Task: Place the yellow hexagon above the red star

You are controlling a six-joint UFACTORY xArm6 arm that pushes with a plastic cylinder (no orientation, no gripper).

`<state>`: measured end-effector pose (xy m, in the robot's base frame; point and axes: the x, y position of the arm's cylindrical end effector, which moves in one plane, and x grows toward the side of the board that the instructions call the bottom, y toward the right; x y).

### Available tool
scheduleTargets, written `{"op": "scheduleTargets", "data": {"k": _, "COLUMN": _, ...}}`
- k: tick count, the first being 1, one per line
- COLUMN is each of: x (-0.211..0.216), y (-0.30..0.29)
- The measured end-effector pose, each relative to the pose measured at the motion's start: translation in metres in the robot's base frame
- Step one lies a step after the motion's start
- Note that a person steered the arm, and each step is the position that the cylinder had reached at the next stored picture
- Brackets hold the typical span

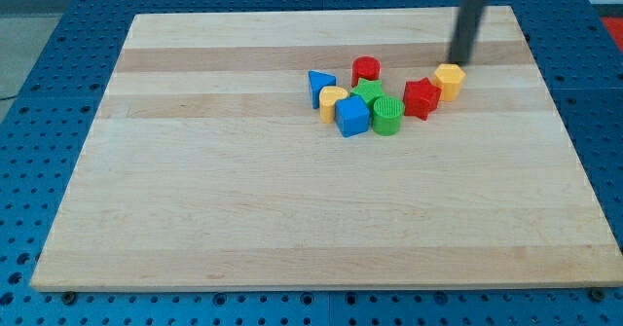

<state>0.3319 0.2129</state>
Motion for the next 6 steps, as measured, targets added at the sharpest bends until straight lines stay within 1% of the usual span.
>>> {"op": "scheduleTargets", "data": {"k": 1, "x": 0.039, "y": 0.002}}
{"op": "scheduleTargets", "data": {"k": 3, "x": 0.028, "y": -0.048}}
{"op": "scheduleTargets", "data": {"k": 4, "x": 0.015, "y": -0.052}}
{"op": "scheduleTargets", "data": {"k": 5, "x": -0.007, "y": -0.046}}
{"op": "scheduleTargets", "data": {"k": 6, "x": -0.007, "y": -0.065}}
